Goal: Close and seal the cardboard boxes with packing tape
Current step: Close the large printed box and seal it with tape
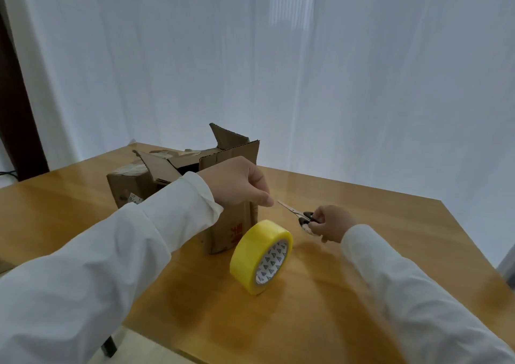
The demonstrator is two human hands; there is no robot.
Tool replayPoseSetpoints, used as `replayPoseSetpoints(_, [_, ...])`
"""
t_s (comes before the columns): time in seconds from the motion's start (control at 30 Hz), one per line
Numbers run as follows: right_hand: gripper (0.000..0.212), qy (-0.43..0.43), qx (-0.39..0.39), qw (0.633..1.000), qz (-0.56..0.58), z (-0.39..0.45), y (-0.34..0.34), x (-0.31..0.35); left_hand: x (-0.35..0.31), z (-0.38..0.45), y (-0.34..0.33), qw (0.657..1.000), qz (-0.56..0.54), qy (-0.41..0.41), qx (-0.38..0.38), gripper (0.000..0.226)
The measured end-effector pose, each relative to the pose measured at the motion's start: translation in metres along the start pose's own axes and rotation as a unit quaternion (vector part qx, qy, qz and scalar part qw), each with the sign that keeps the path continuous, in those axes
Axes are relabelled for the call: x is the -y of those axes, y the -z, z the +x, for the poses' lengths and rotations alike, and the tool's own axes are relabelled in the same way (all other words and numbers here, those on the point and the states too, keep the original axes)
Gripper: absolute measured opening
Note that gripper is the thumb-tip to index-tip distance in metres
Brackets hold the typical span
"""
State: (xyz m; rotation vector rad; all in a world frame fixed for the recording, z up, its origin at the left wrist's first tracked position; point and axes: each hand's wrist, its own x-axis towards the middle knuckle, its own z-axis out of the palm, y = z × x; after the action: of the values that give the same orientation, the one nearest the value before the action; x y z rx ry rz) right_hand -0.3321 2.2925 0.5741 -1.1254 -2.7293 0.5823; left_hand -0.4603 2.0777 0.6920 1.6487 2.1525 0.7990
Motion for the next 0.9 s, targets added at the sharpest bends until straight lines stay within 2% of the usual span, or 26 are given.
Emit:
replayPoseSetpoints(0.07, [0.011, 0.016, 0.01, 0.994, 0.11, -0.011, 0.021, -0.017, 0.0, 0.003, -0.002, 1.0, 0.005, -0.003, -0.015, 0.011])
replayPoseSetpoints(0.13, [0.017, 0.028, 0.043, 0.99, 0.133, -0.023, 0.047, -0.027, -0.002, 0.006, -0.003, 0.999, 0.012, -0.008, -0.029, 0.01])
replayPoseSetpoints(0.23, [0.032, 0.014, 0.1, 0.991, 0.083, -0.046, 0.08, -0.032, -0.005, 0.009, -0.005, 0.999, 0.019, -0.01, -0.049, 0.01])
replayPoseSetpoints(0.33, [0.064, -0.004, 0.155, 0.987, 0.047, -0.07, 0.098, -0.024, -0.006, 0.012, -0.006, 0.998, 0.016, -0.005, -0.063, 0.011])
replayPoseSetpoints(0.4, [0.071, 0.017, 0.176, 0.984, -0.007, -0.08, 0.099, -0.015, -0.006, 0.014, -0.008, 0.998, 0.012, -0.002, -0.064, 0.011])
replayPoseSetpoints(0.5, [0.066, 0.044, 0.169, 0.984, -0.032, -0.089, 0.094, 0.001, -0.007, 0.016, -0.011, 0.999, 0.013, -0.007, -0.051, 0.01])
replayPoseSetpoints(0.6, [0.046, 0.056, 0.141, 0.988, -0.042, -0.09, 0.09, 0.014, -0.007, 0.015, -0.014, 0.999, 0.017, -0.012, -0.04, 0.009])
replayPoseSetpoints(0.8, [0.05, 0.078, 0.125, 0.985, -0.093, -0.085, 0.084, 0.028, -0.006, 0.013, -0.017, 0.999, 0.014, -0.021, -0.041, 0.008])
replayPoseSetpoints(0.9, [0.035, 0.1, 0.089, 0.988, -0.082, -0.081, 0.078, 0.026, -0.005, 0.013, -0.017, 0.999, 0.015, -0.025, -0.039, 0.008])
